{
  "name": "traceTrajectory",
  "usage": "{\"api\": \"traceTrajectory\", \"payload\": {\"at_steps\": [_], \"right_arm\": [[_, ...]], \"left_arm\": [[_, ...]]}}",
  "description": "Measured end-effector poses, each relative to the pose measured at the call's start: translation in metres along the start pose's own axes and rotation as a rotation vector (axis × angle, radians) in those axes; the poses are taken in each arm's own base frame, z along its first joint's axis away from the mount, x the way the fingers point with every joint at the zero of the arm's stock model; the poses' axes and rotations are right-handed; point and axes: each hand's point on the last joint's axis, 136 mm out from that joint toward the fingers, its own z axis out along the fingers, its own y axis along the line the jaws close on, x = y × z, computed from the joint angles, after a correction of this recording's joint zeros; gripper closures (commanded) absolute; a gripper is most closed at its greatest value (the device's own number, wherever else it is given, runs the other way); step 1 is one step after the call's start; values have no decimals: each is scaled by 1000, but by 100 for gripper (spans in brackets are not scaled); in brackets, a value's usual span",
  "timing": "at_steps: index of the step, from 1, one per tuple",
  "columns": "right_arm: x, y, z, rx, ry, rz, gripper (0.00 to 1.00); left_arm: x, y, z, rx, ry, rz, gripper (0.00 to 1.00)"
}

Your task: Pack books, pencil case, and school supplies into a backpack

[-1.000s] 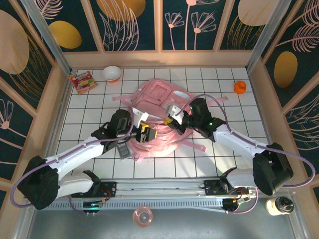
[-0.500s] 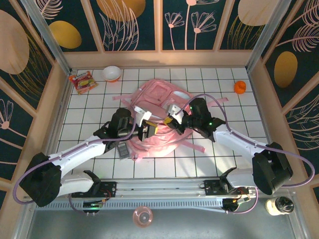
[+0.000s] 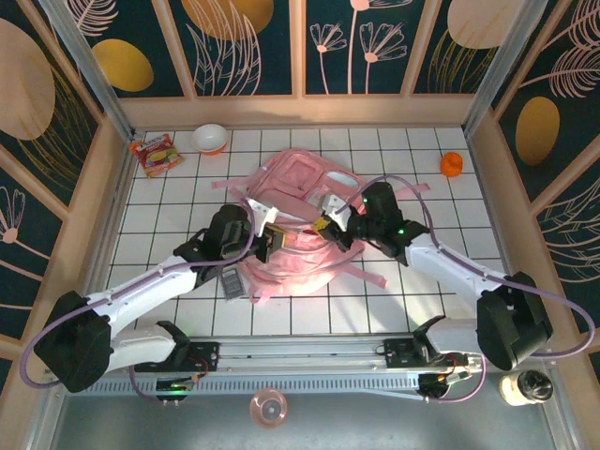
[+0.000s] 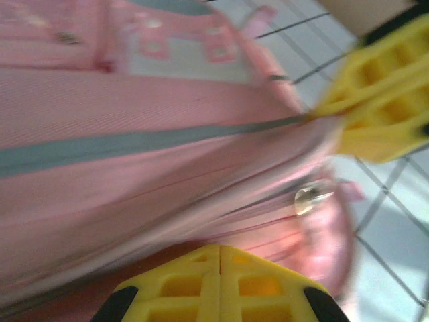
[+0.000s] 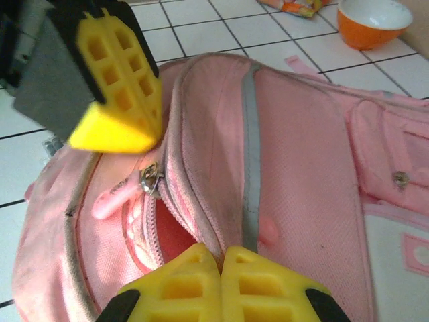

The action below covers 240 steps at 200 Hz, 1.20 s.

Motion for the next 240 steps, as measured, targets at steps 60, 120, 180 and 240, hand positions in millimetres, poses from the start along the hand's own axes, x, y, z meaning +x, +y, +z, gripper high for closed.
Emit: {"api": "traceTrajectory", "payload": {"at_steps": [60, 120, 180, 240], "right_arm": [[7, -8, -16, 10, 13, 3, 100], [4, 7, 1, -13, 29, 59, 100], [-5, 12, 15, -4, 34, 138, 100], [-6, 14, 17, -5, 35, 172, 100]], "left_arm": [[6, 0, -6, 5, 5, 17, 68], [-14, -29, -5, 134, -21, -127, 51], [-11, -26, -3, 70, 10, -176, 50], [-2, -23, 4, 30, 63, -169, 58]]}}
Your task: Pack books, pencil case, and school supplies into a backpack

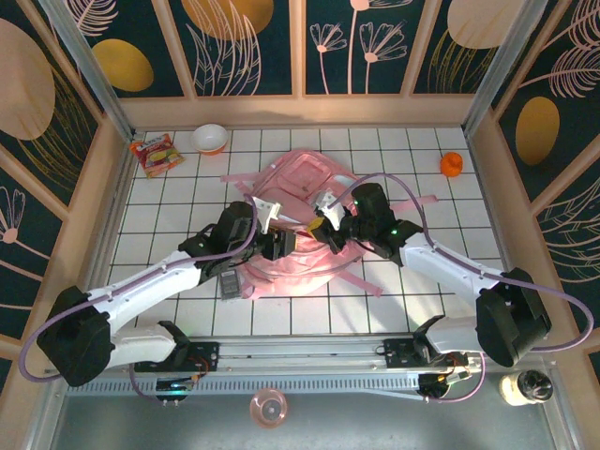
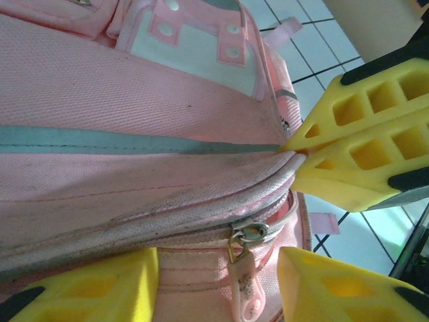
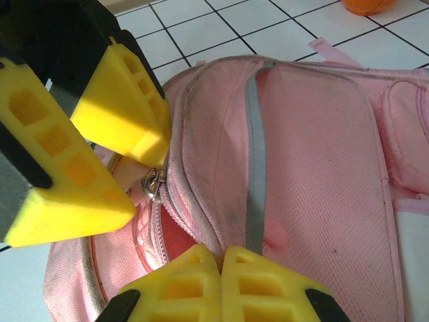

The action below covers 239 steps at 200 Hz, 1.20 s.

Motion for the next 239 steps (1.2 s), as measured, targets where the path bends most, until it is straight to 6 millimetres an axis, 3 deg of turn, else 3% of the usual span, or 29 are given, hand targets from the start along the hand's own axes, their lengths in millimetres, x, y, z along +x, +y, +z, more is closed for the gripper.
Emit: {"api": "traceTrajectory", "payload": {"at_steps": [79, 129, 185, 202, 222, 239], "right_arm": [[0, -1, 0, 10, 3, 8, 100], [0, -7, -3, 16, -3, 12, 100], [-2, -30, -38, 79, -25, -2, 100], [0, -30, -40, 84, -17, -7, 61], [-1, -21, -34, 93, 3, -46, 48], [-6, -3, -23, 77, 7, -102, 43]], "left_arm": [[1, 6, 1, -54, 4, 38, 100], [-2, 13, -3, -104, -17, 82, 100], [0, 55, -13, -243, -47, 104, 100], [3, 55, -14, -212, -39, 112, 100], [4, 43, -13, -140, -30, 132, 100], [7, 34, -12, -88, -17, 148, 100]]}}
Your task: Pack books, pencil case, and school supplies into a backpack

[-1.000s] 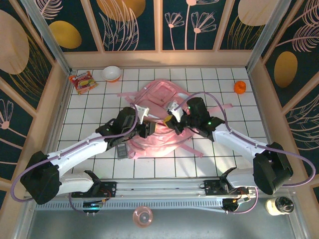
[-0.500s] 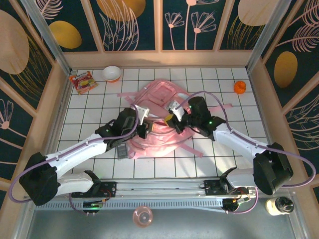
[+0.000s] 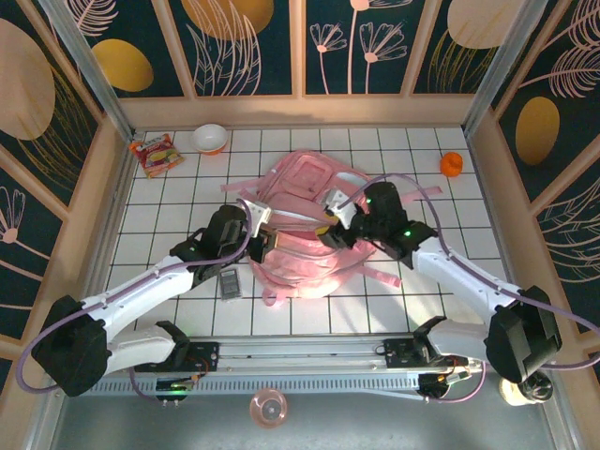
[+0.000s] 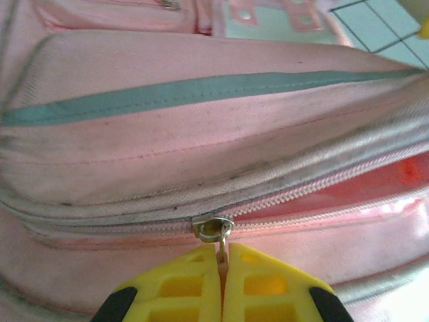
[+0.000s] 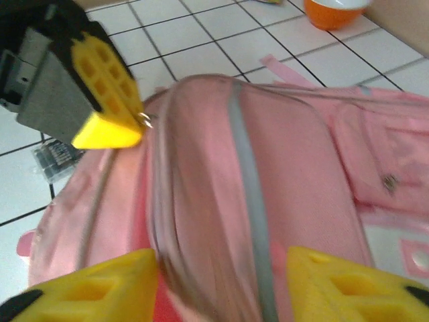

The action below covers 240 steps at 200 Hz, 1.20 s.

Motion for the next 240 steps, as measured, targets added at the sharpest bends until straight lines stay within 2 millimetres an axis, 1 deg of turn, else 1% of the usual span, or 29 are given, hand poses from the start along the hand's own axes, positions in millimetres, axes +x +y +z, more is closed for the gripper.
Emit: {"api": "traceTrajectory", "payload": {"at_steps": [10, 22, 43, 58, 82, 98, 103, 108, 109, 112, 113, 116, 120, 122, 123, 124, 125, 131, 140, 158, 172, 186, 203, 223, 240], "right_arm": [[-5, 10, 5, -12, -4, -32, 42], [-9, 14, 12, -16, -4, -51, 42], [-11, 10, 26, 2, 13, -70, 42], [-10, 7, 35, 6, 33, -76, 41], [-6, 10, 44, -17, 49, -79, 41], [-3, 13, 48, -36, 55, -76, 44], [-2, 14, 49, -39, 59, -75, 46], [-1, 14, 51, -41, 62, -78, 50], [-1, 13, 51, -41, 63, -77, 53], [0, 14, 52, -42, 65, -76, 59], [0, 14, 52, -43, 65, -77, 59], [0, 13, 53, -43, 67, -84, 66], [1, 13, 54, -44, 70, -80, 78], [1, 13, 54, -44, 70, -88, 82], [1, 13, 54, -45, 71, -85, 82], [2, 13, 54, -45, 72, -81, 85], [2, 13, 54, -46, 72, -81, 89], [2, 15, 54, -52, 70, -85, 100], [2, 17, 54, -64, 70, -89, 100], [1, 16, 52, -77, 67, -95, 100], [1, 13, 46, -89, 57, -92, 100], [-2, 5, 34, -89, 40, -88, 100], [-7, -6, 15, -84, 10, -78, 100], [-12, -11, -1, -101, -26, -75, 100], [-13, -12, -8, -119, -44, -75, 100]], "left_arm": [[1, -4, 0, 22, 6, 11, 100], [2, -6, 0, 39, 11, 21, 100], [3, -11, -1, 65, 17, 33, 100], [3, -12, -1, 72, 19, 37, 100], [3, -12, -1, 72, 18, 38, 100], [3, -12, -1, 72, 17, 38, 100], [2, -12, -1, 72, 15, 39, 100], [2, -12, -1, 72, 13, 39, 100], [2, -12, -1, 72, 12, 39, 100], [1, -12, -1, 73, 12, 39, 100], [1, -12, -1, 73, 12, 39, 100], [1, -12, -1, 72, 11, 39, 100], [1, -12, -1, 71, 11, 39, 100], [1, -12, -1, 70, 11, 39, 100], [1, -12, -1, 69, 10, 39, 100], [1, -12, -1, 69, 10, 40, 100], [1, -12, -1, 68, 10, 39, 100], [1, -11, -1, 63, 8, 40, 100], [0, -9, -1, 56, 6, 40, 100], [-2, -3, 0, 43, 8, 38, 100], [-3, 7, 0, 20, 6, 38, 100], [-6, 21, -2, -18, 0, 38, 100], [-9, 37, -4, -61, -9, 42, 100], [-16, 43, -2, -70, -17, 63, 100], [-20, 45, -1, -63, -25, 79, 100]]}}
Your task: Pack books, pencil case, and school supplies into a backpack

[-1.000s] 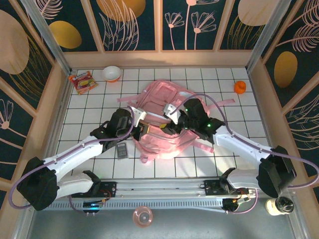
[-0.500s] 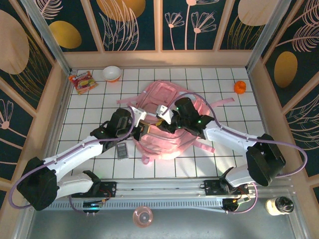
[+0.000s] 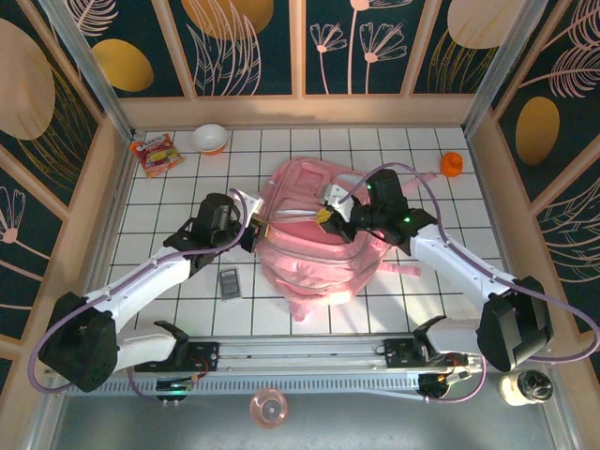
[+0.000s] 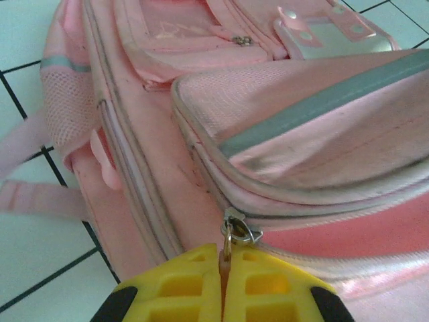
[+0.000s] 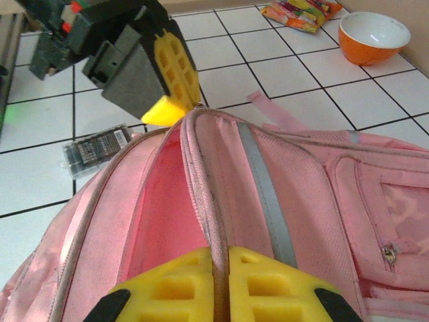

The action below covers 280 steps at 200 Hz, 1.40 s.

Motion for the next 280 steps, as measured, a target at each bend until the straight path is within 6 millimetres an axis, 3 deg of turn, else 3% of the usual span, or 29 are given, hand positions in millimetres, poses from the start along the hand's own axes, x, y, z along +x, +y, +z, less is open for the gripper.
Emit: {"api": "traceTrajectory", "payload": {"at_steps": [12, 25, 35, 77, 128, 142, 148, 156, 169, 228, 258, 280], "right_arm": [[1, -1, -1, -3, 1, 7, 100], [3, -1, -1, 0, 8, 9, 62], [5, 1, 1, 12, 29, 7, 53], [2, 22, 22, 52, 97, -66, 44], [14, 26, 51, 48, 165, -60, 41], [14, 29, 57, 36, 168, -61, 46], [14, 30, 58, 32, 168, -58, 52], [14, 31, 61, 29, 170, -62, 65], [16, 28, 64, 43, 178, -63, 100], [4, 18, 51, 37, 119, -107, 100], [0, 12, 38, 16, 81, -121, 100], [3, 2, 28, 31, 67, -93, 100]], "left_arm": [[-1, -1, 1, 13, 0, 12, 100], [0, -3, 3, 39, 6, 19, 100], [2, -1, 4, 48, 14, 17, 100], [6, -1, 3, 80, 30, 21, 100], [1, -4, 2, 95, 29, 38, 100], [1, -5, 1, 95, 27, 39, 100], [1, -5, 1, 95, 28, 39, 100], [1, -5, 1, 95, 27, 39, 100], [0, -4, 2, 92, 27, 40, 100], [-4, 14, 19, -3, 18, 75, 97], [-18, 12, 33, 9, -4, 114, 90], [-27, 10, 44, 23, -22, 118, 78]]}}
